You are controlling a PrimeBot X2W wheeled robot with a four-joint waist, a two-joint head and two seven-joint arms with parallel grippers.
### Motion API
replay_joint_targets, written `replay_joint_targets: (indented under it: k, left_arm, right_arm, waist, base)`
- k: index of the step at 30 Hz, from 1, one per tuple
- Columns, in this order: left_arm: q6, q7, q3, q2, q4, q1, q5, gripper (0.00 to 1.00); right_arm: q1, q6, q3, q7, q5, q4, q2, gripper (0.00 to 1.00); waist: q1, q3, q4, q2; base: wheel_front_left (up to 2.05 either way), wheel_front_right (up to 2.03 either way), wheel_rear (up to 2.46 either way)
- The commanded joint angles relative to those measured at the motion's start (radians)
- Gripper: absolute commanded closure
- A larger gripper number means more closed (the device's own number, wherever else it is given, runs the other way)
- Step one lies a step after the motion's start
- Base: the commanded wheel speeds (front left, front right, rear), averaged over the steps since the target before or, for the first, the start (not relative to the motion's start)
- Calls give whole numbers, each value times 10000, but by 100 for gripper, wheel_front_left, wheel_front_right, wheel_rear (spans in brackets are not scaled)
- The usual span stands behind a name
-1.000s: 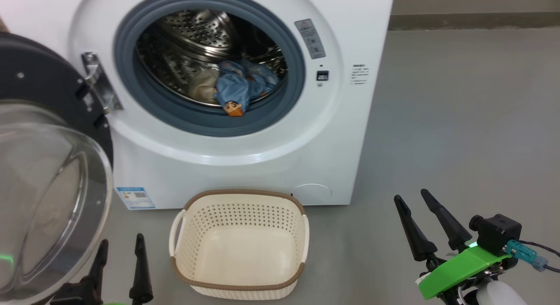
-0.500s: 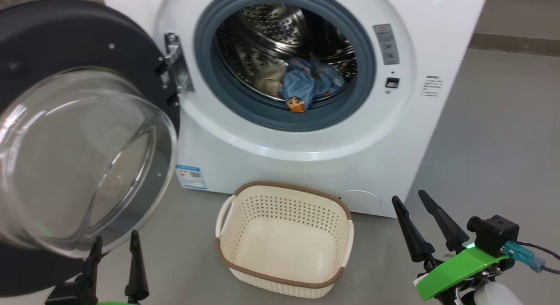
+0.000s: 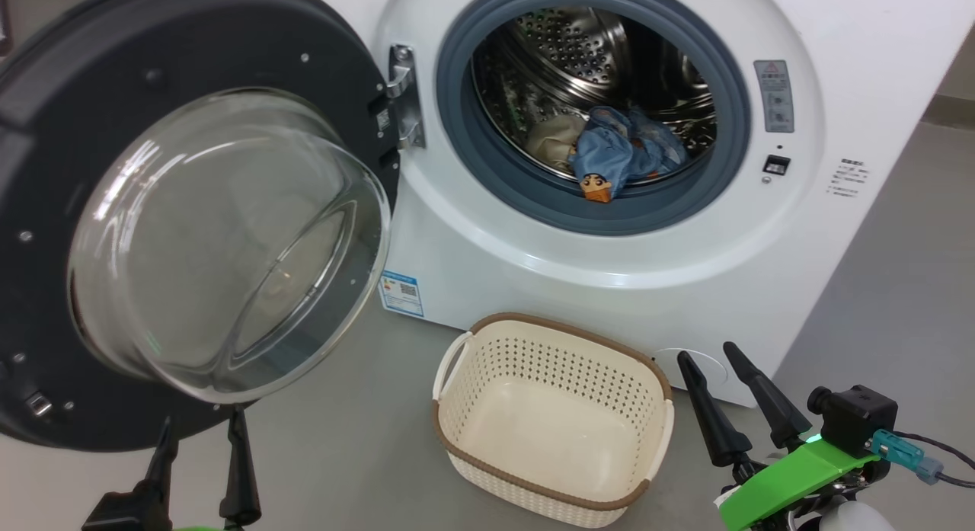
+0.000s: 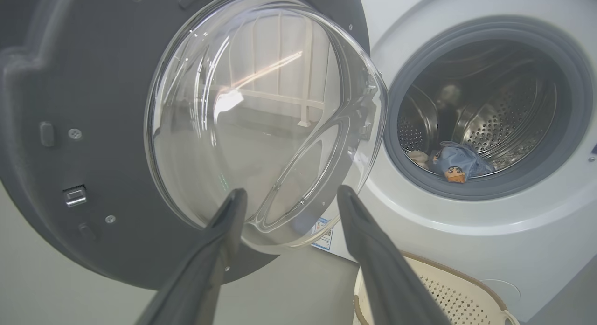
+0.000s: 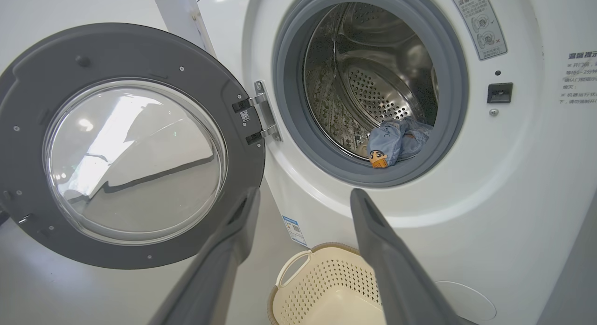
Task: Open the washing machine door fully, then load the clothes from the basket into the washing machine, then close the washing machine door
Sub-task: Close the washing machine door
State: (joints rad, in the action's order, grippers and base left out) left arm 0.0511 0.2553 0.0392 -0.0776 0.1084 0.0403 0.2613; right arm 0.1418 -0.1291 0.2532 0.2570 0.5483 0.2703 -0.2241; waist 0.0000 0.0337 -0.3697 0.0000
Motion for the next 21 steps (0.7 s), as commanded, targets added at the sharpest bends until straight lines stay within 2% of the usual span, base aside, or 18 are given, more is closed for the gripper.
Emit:
replay_joint_targets:
  k: [1,9,21]
  left_arm:
    - [-33,65,-308,-103,-193,-207,-110,0]
    - [-7,65,-305,-196,-227,-197,-116,0]
    - [76,65,-273,-251,-317,-111,-67,0]
  right_arm:
    - [61,-16,191,48,-2,-226,-39,0]
    - [81,-16,217,48,-9,-208,-4,0]
    - [51,-16,295,48,29,-185,-62,0]
  waist:
    - [0,26,-256,0]
    - [0,43,-522,0]
    - [0,63,-447,0]
  base:
    - [0,0,0]
    - [0,0,0]
    - [0,0,0]
